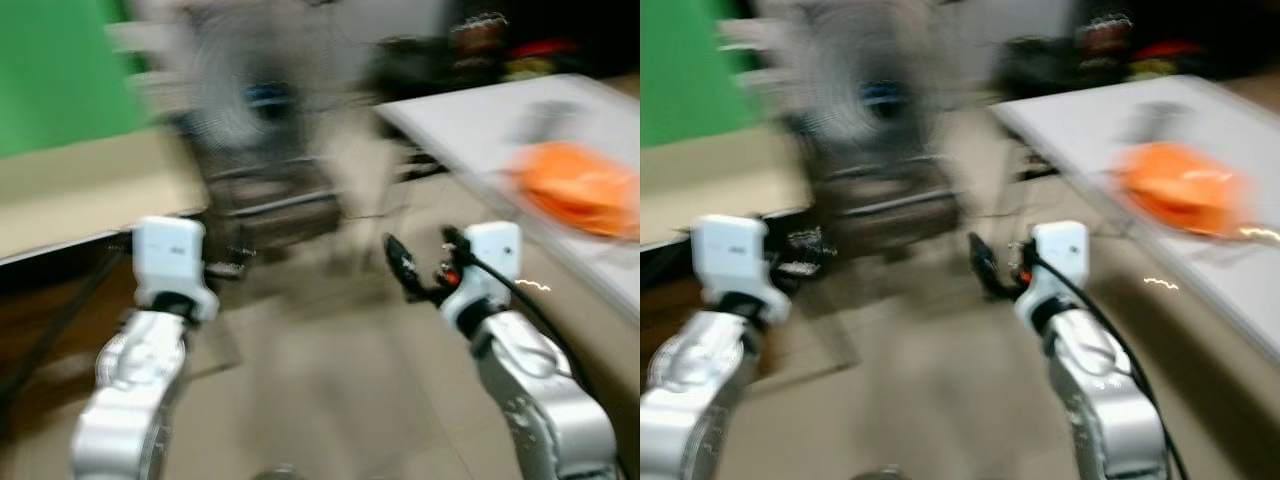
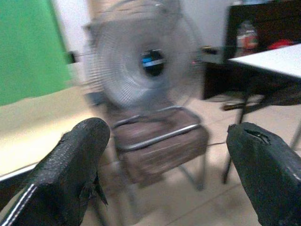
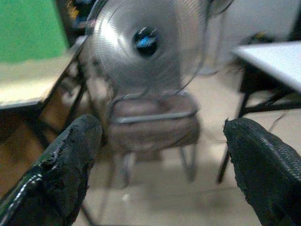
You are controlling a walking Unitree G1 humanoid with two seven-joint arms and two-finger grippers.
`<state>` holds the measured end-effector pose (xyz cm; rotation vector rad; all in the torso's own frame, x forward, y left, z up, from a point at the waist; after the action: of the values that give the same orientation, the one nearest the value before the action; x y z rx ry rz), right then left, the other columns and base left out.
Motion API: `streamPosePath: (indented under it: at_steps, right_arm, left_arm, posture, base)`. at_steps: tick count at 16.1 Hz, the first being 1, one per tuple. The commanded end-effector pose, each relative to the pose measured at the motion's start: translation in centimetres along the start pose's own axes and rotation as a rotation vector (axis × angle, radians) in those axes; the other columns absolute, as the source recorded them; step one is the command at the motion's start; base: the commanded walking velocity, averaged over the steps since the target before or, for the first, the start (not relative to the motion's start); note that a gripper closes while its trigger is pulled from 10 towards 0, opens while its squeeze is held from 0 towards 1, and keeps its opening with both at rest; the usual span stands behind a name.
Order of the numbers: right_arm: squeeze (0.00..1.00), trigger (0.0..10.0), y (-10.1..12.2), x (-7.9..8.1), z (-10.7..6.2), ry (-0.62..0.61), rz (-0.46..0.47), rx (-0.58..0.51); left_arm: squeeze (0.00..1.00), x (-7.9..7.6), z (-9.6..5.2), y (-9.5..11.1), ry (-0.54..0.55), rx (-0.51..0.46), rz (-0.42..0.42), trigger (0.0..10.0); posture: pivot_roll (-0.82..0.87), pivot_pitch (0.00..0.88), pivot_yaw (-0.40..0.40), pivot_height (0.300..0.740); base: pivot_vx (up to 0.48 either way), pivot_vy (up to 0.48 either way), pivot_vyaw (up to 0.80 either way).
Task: Setting the table
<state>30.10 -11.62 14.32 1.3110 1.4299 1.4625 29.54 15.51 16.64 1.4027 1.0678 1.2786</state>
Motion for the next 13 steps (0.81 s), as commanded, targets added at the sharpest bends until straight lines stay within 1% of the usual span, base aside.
streamPosePath:
  at_steps: [1, 4, 6, 7, 8, 9, 10, 11, 12, 13]
  right_arm:
    - [1.0, 10.0, 1.0, 0.5, 0.1, 0.016, -0.007, -0.038]
    - [1.0, 10.0, 1.7, 0.7, 0.8, 0.035, -0.021, -0.056]
    - [1.0, 10.0, 1.9, 0.9, 0.8, 0.045, -0.038, -0.062]
    - [1.0, 10.0, 1.9, 1.0, 0.6, 0.047, -0.042, -0.062]
    - [1.0, 10.0, 1.9, 1.0, 0.6, 0.046, -0.039, -0.06]
    - [0.7, 10.0, 1.8, 1.0, 0.5, 0.043, -0.034, -0.056]
    - [0.56, 10.0, 1.7, 1.0, 0.5, 0.04, -0.031, -0.054]
    - [0.55, 10.0, 1.6, 0.9, 0.5, 0.037, -0.033, -0.053]
    - [0.55, 10.0, 1.6, 0.8, 0.5, 0.036, -0.038, -0.051]
    - [0.0, 10.0, 1.7, 0.8, 0.5, 0.037, -0.047, -0.05]
  left_arm:
    - [0.0, 0.4, 0.1, 0.4, 0.009, -0.01, 0.016, 10.0]
    - [0.0, 0.5, 0.6, 1.0, 0.014, -0.034, 0.024, 10.0]
    - [0.0, 0.7, 0.5, 0.8, 0.034, -0.028, -0.008, 10.0]
    - [0.0, 0.3, 0.3, 0.8, 0.027, -0.028, -0.051, 10.0]
    - [0.0, 0.0, 0.3, 0.8, 0.019, -0.027, -0.058, 10.0]
    - [0.0, -0.1, 0.6, 0.4, 0.021, -0.014, -0.047, 10.0]
    - [0.0, -0.2, 0.6, 0.2, 0.018, -0.01, -0.043, 10.0]
    - [0.0, -0.1, 0.7, 0.1, 0.03, -0.006, -0.075, 10.0]
    - [0.0, 0.1, 0.7, -0.1, 0.042, -0.003, -0.09, 10.0]
    - [0.0, 0.2, 0.7, -0.2, 0.047, -0.001, -0.094, 10.0]
  posture:
    - [0.07, 0.0, -0.003, 0.74]
    - [0.06, 0.0, -0.028, 0.74]
    - [0.06, 0.001, -0.027, 0.74]
    - [0.05, 0.004, -0.022, 0.74]
    - [0.05, 0.005, -0.016, 0.74]
    - [0.05, 0.004, -0.012, 0.74]
    - [0.05, 0.004, -0.009, 0.74]
    - [0.05, 0.004, -0.008, 0.74]
    - [0.04, 0.003, -0.009, 0.74]
    - [0.04, 0.005, -0.01, 0.74]
  base:
    - [0.0, 0.337, 0.8]
    - [0.0, 0.335, 0.8]
    - [0.0, 0.334, 0.8]
    - [0.0, 0.0, 0.0]
    - [0.0, 0.0, 0.0]
    - [0.0, 0.0, 0.0]
    - [0.0, 0.0, 0.0]
    - [0.0, 0.0, 0.0]
    - [0.0, 0.0, 0.0]
    - [0.24, 0.0, 0.0]
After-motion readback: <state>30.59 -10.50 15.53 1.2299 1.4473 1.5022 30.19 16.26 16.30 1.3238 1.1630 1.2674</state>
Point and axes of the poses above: a point about 5 cm out from each wrist's last joint towards the gripper, its own z axis pointing out of the wrist towards the gripper, its own y axis along the axis of the wrist's last joint, x = y × z, the point moved 6 cm from there along z, pointing out of the wrist towards the gripper, and after that the axes turned 5 degrees about z, right-handed, at the moved point
